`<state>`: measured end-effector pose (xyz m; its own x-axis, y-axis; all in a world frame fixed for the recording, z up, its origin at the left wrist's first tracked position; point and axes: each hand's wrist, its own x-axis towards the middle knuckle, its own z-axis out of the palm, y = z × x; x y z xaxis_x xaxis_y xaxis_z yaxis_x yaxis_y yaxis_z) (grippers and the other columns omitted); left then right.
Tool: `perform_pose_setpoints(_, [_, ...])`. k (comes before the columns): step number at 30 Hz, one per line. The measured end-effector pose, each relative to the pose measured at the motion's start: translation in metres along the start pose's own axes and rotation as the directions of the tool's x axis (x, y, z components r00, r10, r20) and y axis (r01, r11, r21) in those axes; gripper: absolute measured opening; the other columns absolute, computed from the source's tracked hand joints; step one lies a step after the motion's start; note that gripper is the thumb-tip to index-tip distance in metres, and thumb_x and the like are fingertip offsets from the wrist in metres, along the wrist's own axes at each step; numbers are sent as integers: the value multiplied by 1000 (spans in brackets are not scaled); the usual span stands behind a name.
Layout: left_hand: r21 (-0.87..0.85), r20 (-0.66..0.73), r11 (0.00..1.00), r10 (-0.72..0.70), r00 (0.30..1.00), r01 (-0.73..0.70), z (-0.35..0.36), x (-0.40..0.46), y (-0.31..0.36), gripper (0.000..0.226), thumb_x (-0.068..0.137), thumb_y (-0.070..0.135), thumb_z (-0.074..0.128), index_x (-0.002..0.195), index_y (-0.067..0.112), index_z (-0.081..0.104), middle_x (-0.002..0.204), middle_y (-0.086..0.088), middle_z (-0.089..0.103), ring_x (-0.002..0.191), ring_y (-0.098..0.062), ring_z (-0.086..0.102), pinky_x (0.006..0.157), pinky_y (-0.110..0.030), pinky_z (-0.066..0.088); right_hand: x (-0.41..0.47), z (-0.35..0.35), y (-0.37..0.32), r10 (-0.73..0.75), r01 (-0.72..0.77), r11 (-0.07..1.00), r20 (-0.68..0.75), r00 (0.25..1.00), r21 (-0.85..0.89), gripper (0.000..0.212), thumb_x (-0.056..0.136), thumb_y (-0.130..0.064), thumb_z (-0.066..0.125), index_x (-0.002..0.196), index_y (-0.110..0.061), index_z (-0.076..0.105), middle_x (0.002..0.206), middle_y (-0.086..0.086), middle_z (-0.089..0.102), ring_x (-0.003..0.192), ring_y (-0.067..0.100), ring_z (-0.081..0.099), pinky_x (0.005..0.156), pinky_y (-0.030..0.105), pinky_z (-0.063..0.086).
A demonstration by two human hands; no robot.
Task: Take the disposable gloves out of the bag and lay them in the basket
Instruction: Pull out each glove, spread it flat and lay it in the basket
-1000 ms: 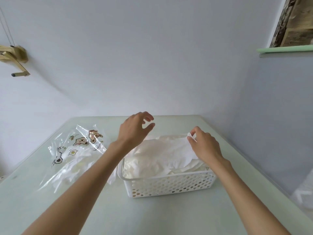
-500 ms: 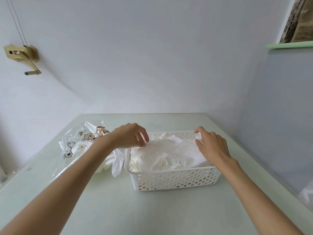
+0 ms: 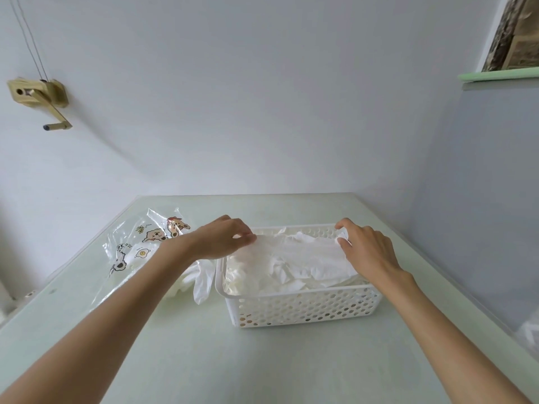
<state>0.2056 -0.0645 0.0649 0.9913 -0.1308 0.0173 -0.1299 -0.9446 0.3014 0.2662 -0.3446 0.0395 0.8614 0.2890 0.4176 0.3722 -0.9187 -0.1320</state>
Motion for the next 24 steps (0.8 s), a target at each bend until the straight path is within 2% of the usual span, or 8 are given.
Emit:
perform_pose_setpoints(2, [-78,-37,997,-28,999,25,0,0,-4,38,93,50,48,107,22,70,121,7,61,121,-17,46,103,-44,39,0,-1,-1,-1,1,1000,-2,1000,-13,30,101,-25,43,131,-22,45,105,6,69,95,27,64,69,30,40])
perform_pose_setpoints(6, [26,-120,979,-197,973,201,-4,0,0,10,80,45,67,79,35,67,104,7,66,109,-13,48,87,-31,44,-1,-3,-4,-20,23,995,34,999,-93,31,101,-27,42,132,-23,42,112,4,67,98,26,63,70,30,39])
perform_pose_setpoints(9, [137,-172,958,-226,959,250,-10,-8,11,24,78,26,68,100,34,65,111,11,63,113,-14,49,75,-27,35,-3,-7,-6,-8,16,992,62,998,-125,35,100,-30,44,135,-22,42,116,2,66,102,25,63,74,30,43])
perform_pose_setpoints(13, [78,-380,995,-33,924,68,-17,-12,22,37,93,16,51,127,31,52,137,10,50,124,-13,47,91,-30,41,-7,-27,-12,-33,39,998,-119,992,50,39,97,-27,51,135,-20,45,127,2,56,115,21,53,89,33,44])
perform_pose_setpoints(15, [40,-175,992,122,977,-117,-11,-11,34,48,99,39,44,145,30,33,155,8,28,140,-13,29,112,-35,28,-9,-32,-26,-175,175,964,-18,984,197,44,98,-31,49,140,-24,40,141,0,43,130,18,39,102,34,37])
perform_pose_setpoints(18, [184,285,977,49,957,-104,10,-10,45,91,88,68,39,152,28,-11,159,9,-16,147,-11,-9,120,-37,1,-6,-26,-41,-276,200,960,539,796,196,74,94,-57,40,152,-35,0,161,-5,-10,147,16,-11,118,40,1])
perform_pose_setpoints(20, [311,362,948,-57,930,-63,23,-6,39,99,84,75,35,149,27,-22,157,8,-24,146,-11,-16,120,-37,-3,3,-17,-34,-161,179,982,734,660,55,87,88,-69,35,149,-36,-18,157,-6,-25,145,17,-22,117,45,-7])
perform_pose_setpoints(24, [387,367,921,-106,924,-48,36,2,35,98,83,78,31,148,28,-23,158,6,-23,146,-12,-17,120,-41,-6,12,0,-26,-82,184,983,836,542,-23,93,83,-76,34,146,-37,-23,158,-6,-23,146,18,-19,118,50,-3])
